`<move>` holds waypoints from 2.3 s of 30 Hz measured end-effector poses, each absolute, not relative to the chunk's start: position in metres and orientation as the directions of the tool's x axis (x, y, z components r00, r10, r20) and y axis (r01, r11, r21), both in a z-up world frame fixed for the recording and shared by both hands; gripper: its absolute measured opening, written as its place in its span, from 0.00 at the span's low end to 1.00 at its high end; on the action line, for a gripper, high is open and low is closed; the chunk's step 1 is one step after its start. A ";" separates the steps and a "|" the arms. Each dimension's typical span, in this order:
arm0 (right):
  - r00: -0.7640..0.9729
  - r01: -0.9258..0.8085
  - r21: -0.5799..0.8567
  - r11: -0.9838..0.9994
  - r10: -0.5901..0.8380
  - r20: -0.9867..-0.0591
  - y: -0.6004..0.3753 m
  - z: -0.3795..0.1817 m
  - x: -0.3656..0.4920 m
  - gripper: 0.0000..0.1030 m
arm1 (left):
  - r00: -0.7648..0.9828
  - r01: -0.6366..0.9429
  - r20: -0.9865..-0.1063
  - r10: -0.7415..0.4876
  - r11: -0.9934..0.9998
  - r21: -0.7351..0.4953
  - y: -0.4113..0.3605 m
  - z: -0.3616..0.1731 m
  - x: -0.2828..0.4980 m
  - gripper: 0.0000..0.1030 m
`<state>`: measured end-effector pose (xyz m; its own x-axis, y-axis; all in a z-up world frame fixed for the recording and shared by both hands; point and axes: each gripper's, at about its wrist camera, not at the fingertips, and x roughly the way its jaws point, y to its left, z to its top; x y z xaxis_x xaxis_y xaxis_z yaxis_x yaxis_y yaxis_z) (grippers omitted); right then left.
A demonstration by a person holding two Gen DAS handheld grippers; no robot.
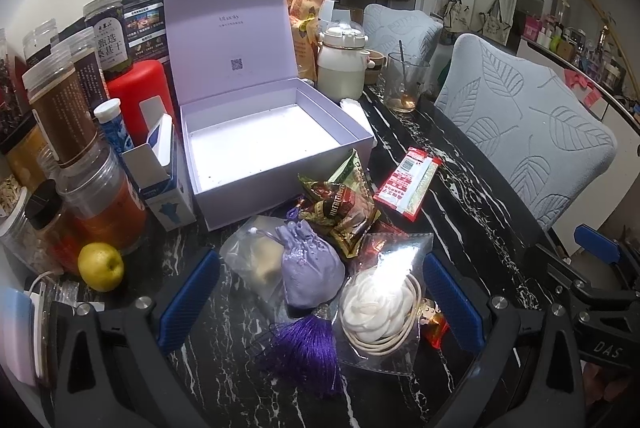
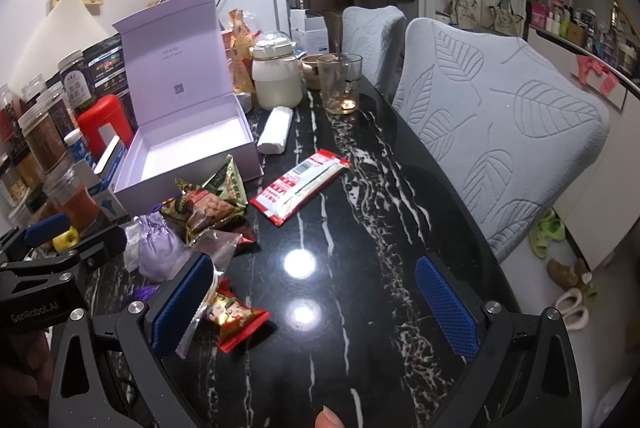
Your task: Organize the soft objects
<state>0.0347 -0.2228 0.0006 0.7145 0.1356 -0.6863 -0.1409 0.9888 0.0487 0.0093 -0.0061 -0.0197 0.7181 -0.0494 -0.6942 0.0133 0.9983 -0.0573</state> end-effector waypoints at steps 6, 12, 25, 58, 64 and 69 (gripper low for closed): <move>0.715 -0.139 0.050 0.989 0.135 -0.686 -0.223 0.000 0.035 1.00 | 0.713 0.019 -0.699 -0.056 0.998 -0.061 -0.007 -0.020 0.011 1.00; 0.713 -0.140 0.053 0.989 0.137 -0.688 -0.224 -0.001 0.035 1.00 | 0.710 0.021 -0.702 -0.058 0.998 -0.060 -0.007 -0.020 0.012 1.00; 0.699 -0.166 0.063 0.984 0.163 -0.696 -0.221 -0.002 0.037 1.00 | 0.708 0.019 -0.704 -0.057 0.998 -0.062 -0.003 -0.021 0.010 1.00; 0.656 -0.206 0.102 0.973 0.215 -0.723 -0.236 -0.030 0.009 1.00 | 0.637 0.006 -0.760 -0.129 0.987 -0.162 0.007 -0.062 -0.034 1.00; 0.609 -0.234 0.118 0.965 0.240 -0.756 -0.241 -0.049 0.015 1.00 | 0.624 0.016 -0.765 -0.159 0.981 -0.191 0.000 -0.071 -0.032 1.00; 0.579 -0.257 0.135 0.957 0.265 -0.771 -0.245 -0.060 0.028 1.00 | 0.638 -0.008 -0.759 -0.134 0.984 -0.180 -0.003 -0.070 -0.020 1.00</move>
<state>0.0281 -0.2448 -0.0604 0.5795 0.2649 -0.7707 -0.2574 0.9568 0.1353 -0.0196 -0.0027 -0.0702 0.6377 -0.1340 -0.7585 -0.0078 0.9836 -0.1803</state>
